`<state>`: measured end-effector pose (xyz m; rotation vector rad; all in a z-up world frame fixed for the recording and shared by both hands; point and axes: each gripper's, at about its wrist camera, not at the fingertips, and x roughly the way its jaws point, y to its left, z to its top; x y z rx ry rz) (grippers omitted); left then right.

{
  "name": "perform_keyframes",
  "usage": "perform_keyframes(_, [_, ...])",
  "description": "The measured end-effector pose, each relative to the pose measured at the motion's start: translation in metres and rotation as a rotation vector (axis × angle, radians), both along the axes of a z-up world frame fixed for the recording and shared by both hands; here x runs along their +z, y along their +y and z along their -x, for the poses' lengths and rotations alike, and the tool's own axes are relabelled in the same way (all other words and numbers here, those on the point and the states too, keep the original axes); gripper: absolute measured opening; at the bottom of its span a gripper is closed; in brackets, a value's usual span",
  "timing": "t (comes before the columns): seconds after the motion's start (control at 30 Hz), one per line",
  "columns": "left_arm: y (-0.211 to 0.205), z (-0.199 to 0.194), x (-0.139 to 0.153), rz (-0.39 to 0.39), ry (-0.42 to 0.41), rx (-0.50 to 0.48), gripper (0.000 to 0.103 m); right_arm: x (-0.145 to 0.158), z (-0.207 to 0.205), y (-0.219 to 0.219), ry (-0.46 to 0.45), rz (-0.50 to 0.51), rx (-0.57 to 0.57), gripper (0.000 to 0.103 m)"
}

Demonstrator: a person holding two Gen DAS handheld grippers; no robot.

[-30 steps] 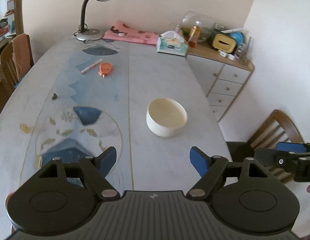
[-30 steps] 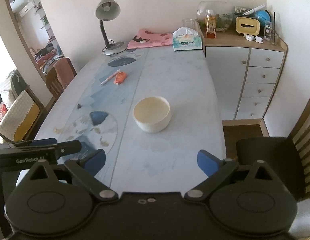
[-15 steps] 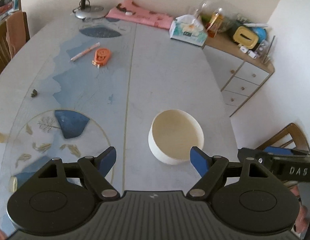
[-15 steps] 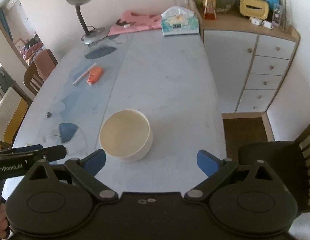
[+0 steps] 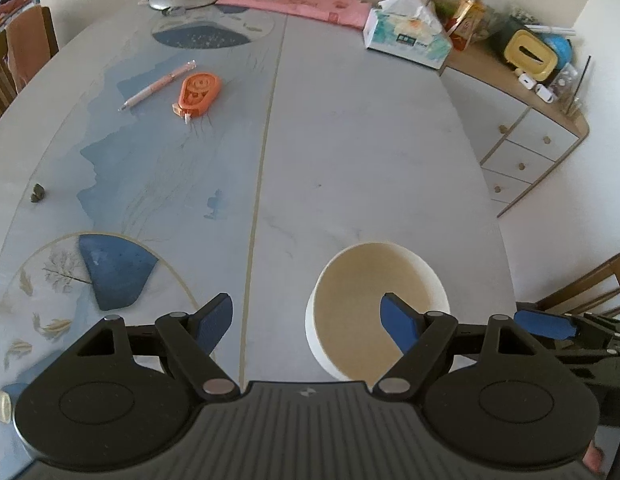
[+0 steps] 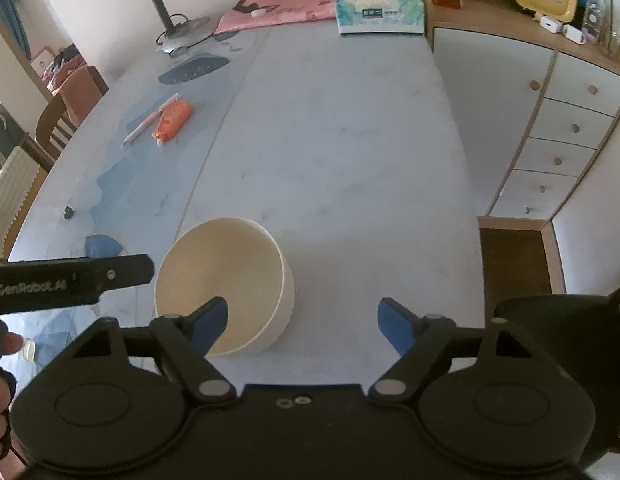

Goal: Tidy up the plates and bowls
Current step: 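Move both grippers to the rim of the cream bowl, then close both grippers on the cream bowl rim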

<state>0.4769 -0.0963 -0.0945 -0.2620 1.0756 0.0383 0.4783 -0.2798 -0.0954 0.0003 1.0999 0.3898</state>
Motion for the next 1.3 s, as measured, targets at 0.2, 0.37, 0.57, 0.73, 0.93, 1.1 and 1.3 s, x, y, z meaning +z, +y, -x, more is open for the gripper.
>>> perform_keyframes(0.2, [-0.007, -0.013, -0.013, -0.021, 0.02, 0.006, 0.081, -0.011, -0.012, 0.009, 0.006, 0.009, 0.022, 0.076])
perform_keyframes(0.37, [-0.013, -0.019, -0.023, -0.027, 0.032, -0.001, 0.076, -0.022, -0.016, 0.013, 0.022, 0.019, 0.037, 0.066])
perform_keyframes(0.57, [-0.018, -0.024, -0.033, -0.015, 0.058, -0.011, 0.048, -0.03, -0.018, 0.017, 0.037, 0.025, 0.047, 0.05])
perform_keyframes(0.73, [-0.017, -0.028, -0.04, 0.0, 0.087, -0.015, 0.03, -0.032, -0.019, 0.02, 0.039, 0.035, 0.06, 0.04])
perform_keyframes(0.93, [-0.02, -0.028, -0.042, -0.025, 0.107, -0.022, 0.017, -0.033, -0.018, 0.024, 0.041, 0.054, 0.057, 0.023])
perform_keyframes(1.1, [-0.023, -0.025, -0.043, -0.061, 0.116, -0.027, 0.011, -0.033, -0.013, 0.029, 0.037, 0.077, 0.059, 0.013])
perform_keyframes(1.3, [-0.023, -0.016, -0.042, -0.085, 0.119, -0.038, 0.006, -0.033, -0.002, 0.033, 0.043, 0.097, 0.049, 0.011])
